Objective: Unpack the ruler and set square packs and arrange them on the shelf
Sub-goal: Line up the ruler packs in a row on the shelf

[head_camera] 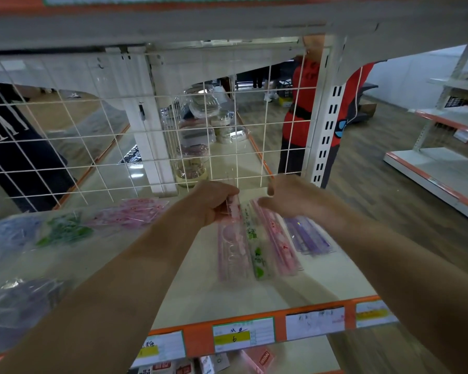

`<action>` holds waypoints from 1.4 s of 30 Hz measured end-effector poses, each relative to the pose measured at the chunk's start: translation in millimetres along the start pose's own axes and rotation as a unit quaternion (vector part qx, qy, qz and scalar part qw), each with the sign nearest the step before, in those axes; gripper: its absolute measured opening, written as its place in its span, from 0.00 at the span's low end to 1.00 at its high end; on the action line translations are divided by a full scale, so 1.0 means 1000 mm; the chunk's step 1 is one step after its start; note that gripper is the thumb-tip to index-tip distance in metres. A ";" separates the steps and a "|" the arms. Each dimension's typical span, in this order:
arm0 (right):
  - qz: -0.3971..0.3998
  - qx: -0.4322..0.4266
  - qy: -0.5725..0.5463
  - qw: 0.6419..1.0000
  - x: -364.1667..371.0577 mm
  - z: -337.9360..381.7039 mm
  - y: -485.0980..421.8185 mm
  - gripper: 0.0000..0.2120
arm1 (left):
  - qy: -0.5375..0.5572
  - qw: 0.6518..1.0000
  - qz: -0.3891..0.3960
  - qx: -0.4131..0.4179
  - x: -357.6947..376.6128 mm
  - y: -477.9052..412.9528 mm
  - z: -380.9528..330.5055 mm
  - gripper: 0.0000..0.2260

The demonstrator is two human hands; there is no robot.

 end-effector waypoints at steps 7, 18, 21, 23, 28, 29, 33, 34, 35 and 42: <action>-0.018 -0.038 -0.016 0.999 -0.015 0.014 0.011 0.26 | 0.060 0.997 0.045 -0.019 0.033 0.004 0.001 0.10; 0.080 0.043 0.058 0.994 0.016 0.002 0.009 0.17 | -0.063 0.998 0.025 -0.008 0.014 0.000 0.009 0.02; 0.073 0.042 0.079 0.993 0.020 0.006 0.007 0.16 | -0.072 0.997 0.024 -0.003 0.012 0.001 0.009 0.03; 0.061 0.042 0.097 0.993 0.021 0.007 0.006 0.16 | -0.079 0.997 0.020 0.004 0.011 0.001 0.009 0.03; 0.059 0.021 0.136 0.989 0.026 0.015 0.007 0.11 | -0.105 0.994 0.012 0.019 0.008 0.001 0.009 0.02; 0.056 0.020 0.141 0.988 0.026 0.016 0.008 0.11 | -0.107 0.994 0.012 0.022 0.008 0.001 0.010 0.02; 0.061 0.026 0.117 0.991 0.027 0.016 0.008 0.06 | -0.112 0.993 0.009 0.027 0.009 0.002 0.010 0.04; 0.062 0.027 0.114 0.991 0.027 0.016 0.007 0.05 | -0.112 0.993 0.008 0.028 0.010 0.002 0.010 0.05; 0.062 0.028 0.111 0.991 0.027 0.017 0.007 0.05 | -0.112 0.993 0.008 0.027 0.010 0.002 0.010 0.05; 0.083 0.030 0.089 0.992 0.029 0.012 0.007 0.12 | -0.115 0.993 0.010 0.027 0.011 0.004 0.009 0.05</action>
Point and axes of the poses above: each hand's wrist, its own y-axis away from the middle knuckle, its own x-axis out of the palm, z = x × y, the point moved 4 cm from there along -y, towards the middle knuckle, and after that the axes turned 15 degrees about y, right-handed, at the moved point
